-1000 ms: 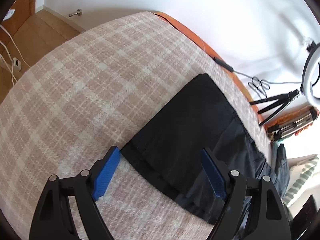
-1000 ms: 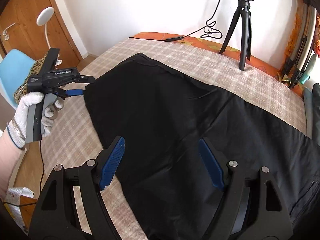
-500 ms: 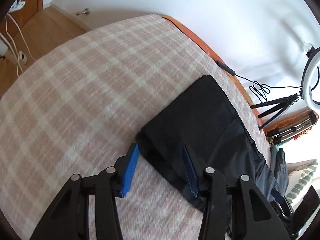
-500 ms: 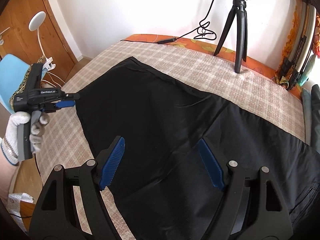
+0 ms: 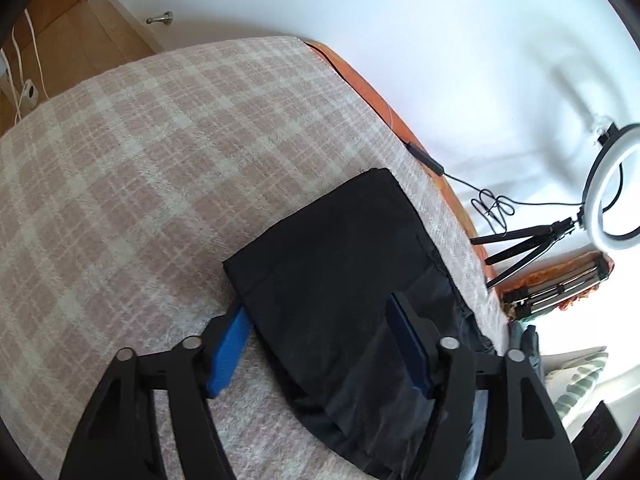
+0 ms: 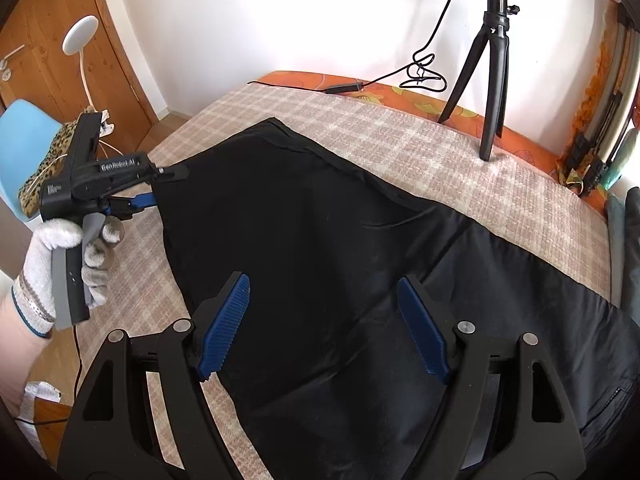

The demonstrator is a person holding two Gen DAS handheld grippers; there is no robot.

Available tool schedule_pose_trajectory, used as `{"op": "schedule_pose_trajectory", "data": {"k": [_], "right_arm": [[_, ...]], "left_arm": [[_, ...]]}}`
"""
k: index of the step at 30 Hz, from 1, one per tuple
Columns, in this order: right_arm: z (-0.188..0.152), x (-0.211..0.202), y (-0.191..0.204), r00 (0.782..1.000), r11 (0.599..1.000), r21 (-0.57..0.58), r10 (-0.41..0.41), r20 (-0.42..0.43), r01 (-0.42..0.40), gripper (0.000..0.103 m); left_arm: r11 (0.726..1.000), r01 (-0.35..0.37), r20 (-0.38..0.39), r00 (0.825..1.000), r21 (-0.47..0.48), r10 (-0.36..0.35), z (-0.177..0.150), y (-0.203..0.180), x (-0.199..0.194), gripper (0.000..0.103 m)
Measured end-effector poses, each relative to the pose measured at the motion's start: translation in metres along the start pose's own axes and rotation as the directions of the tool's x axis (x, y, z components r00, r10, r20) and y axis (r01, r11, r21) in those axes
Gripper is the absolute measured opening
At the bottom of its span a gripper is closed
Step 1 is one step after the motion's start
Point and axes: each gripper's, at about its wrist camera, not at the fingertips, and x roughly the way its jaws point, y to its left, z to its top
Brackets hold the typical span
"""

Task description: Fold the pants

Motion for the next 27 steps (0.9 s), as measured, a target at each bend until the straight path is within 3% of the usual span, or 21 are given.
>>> {"op": "schedule_pose_trajectory", "data": {"k": [1,3,6,9,13,21,24,27], "right_arm": [[0.002,0.003,0.000,1.000,1.000,0.001,0.002,-0.003,-0.002,0.079],[0.008,0.008,0.000,1.000,1.000,0.008,0.005,-0.007,-0.005,0.079],[0.021,0.016,0.000,0.999,0.999,0.029,0.030,-0.018,-0.029,0.079],[0.042,0.023,0.003,0.998,0.997,0.046,0.057,-0.025,-0.056,0.079],[0.082,0.042,0.009,0.989,0.987,0.097,0.137,-0.048,-0.132,0.080],[0.157,0.129,0.043,0.940,0.942,0.224,0.293,-0.175,-0.251,0.081],[0.171,0.158,0.061,0.932,0.944,0.232,0.287,-0.219,-0.236,0.081],[0.176,0.187,0.081,0.925,0.959,0.197,0.253,-0.283,-0.202,0.081]], "left_arm": [[1.000,-0.006,0.005,1.000,0.020,0.006,0.000,-0.002,0.001,0.053],[0.999,-0.018,0.012,1.000,0.049,0.017,0.001,-0.002,0.004,0.028],[0.999,0.029,0.017,0.999,0.018,-0.029,0.002,0.008,0.006,0.007],[0.995,0.032,0.045,0.998,0.092,-0.037,-0.004,0.001,0.004,0.001],[0.972,0.012,0.086,0.996,0.236,-0.033,-0.013,-0.019,0.000,0.001],[0.905,0.006,0.091,0.995,0.426,-0.050,-0.030,-0.045,-0.008,0.001],[0.862,-0.011,0.086,0.996,0.506,-0.037,-0.039,-0.057,-0.007,0.001],[0.847,-0.006,0.080,0.996,0.532,-0.043,-0.043,-0.059,-0.006,0.001]]}}
